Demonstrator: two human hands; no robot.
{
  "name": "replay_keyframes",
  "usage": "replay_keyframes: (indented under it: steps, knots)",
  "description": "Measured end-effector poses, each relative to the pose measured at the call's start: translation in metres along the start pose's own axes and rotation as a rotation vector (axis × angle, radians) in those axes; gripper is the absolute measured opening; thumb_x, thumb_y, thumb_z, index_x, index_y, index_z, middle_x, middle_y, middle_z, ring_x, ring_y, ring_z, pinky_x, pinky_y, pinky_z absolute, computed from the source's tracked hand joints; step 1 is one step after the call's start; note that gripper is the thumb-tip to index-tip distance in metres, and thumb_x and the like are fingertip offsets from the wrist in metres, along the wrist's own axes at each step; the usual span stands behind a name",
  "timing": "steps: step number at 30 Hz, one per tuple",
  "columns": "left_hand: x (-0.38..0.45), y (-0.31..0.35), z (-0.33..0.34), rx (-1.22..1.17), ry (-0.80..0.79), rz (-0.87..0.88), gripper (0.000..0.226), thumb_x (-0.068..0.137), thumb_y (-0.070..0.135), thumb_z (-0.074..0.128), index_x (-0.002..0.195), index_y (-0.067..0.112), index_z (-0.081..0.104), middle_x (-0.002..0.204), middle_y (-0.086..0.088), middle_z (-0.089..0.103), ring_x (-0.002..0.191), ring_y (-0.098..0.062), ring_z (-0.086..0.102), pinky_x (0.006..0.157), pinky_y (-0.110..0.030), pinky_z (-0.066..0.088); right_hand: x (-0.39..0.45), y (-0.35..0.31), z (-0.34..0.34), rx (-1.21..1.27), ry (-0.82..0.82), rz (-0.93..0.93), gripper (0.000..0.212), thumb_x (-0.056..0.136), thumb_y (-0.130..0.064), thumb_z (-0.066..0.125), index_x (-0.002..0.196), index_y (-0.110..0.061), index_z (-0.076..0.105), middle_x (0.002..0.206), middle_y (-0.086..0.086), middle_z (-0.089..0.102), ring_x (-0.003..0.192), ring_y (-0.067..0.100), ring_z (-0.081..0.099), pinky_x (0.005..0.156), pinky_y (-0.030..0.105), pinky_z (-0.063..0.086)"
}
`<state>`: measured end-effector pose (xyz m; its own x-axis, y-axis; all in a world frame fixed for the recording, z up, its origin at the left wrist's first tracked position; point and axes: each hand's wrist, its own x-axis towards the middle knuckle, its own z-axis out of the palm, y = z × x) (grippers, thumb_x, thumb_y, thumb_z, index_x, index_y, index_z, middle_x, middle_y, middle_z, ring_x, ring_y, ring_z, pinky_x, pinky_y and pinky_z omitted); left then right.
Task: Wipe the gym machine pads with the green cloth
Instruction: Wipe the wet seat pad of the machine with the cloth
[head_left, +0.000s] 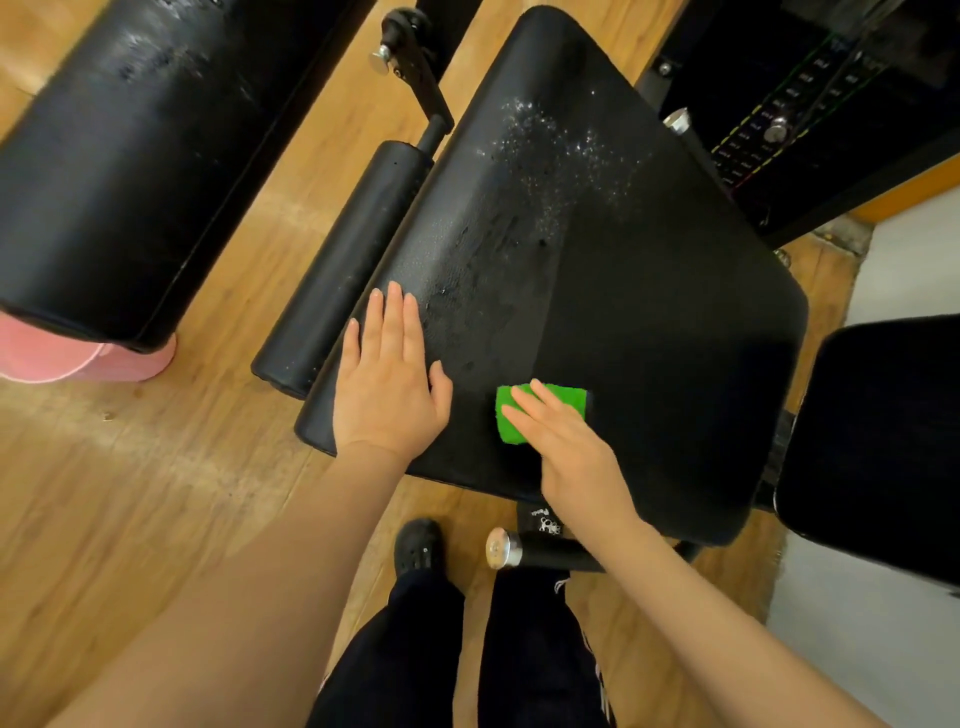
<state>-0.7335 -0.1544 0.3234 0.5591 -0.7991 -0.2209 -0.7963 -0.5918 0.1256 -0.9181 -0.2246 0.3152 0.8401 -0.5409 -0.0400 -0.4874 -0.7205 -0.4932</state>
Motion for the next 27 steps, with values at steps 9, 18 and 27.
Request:
replay_keyframes:
  steps: [9, 18, 27]
  knots:
    - [0.001, -0.001, -0.002, -0.001, -0.029, 0.006, 0.069, 0.099, 0.037, 0.032, 0.154, 0.006, 0.005, 0.162, -0.012, 0.001, 0.149, -0.025, -0.003, 0.120, -0.040, -0.001, -0.008, 0.049, -0.001, -0.020, -0.166, -0.128, 0.072, 0.065, 0.021, 0.068, 0.127, -0.013, 0.055, 0.136, 0.003, 0.051, 0.134, 0.014, 0.030, 0.107, 0.042, 0.026]
    - [0.004, 0.005, -0.004, 0.069, -0.026, -0.026, 0.077, 0.083, 0.039, 0.023, 0.148, 0.000, 0.029, 0.155, -0.020, 0.028, 0.145, -0.034, 0.023, 0.116, -0.051, 0.013, 0.024, 0.067, -0.037, 0.178, -0.161, -0.146, 0.058, 0.076, 0.017, 0.056, 0.126, -0.011, 0.056, 0.134, 0.000, 0.052, 0.131, 0.014, 0.037, 0.107, 0.035, 0.035]
    - [0.010, 0.021, 0.004, 0.038, -0.035, -0.212, 0.075, 0.090, 0.044, 0.034, 0.151, 0.002, 0.021, 0.159, -0.017, 0.019, 0.147, -0.031, 0.015, 0.118, -0.052, 0.014, 0.174, 0.101, -0.067, 0.063, 0.105, 0.020, 0.042, 0.093, 0.000, 0.045, 0.134, -0.007, 0.049, 0.144, 0.009, 0.042, 0.139, 0.026, 0.028, 0.111, 0.031, 0.024]
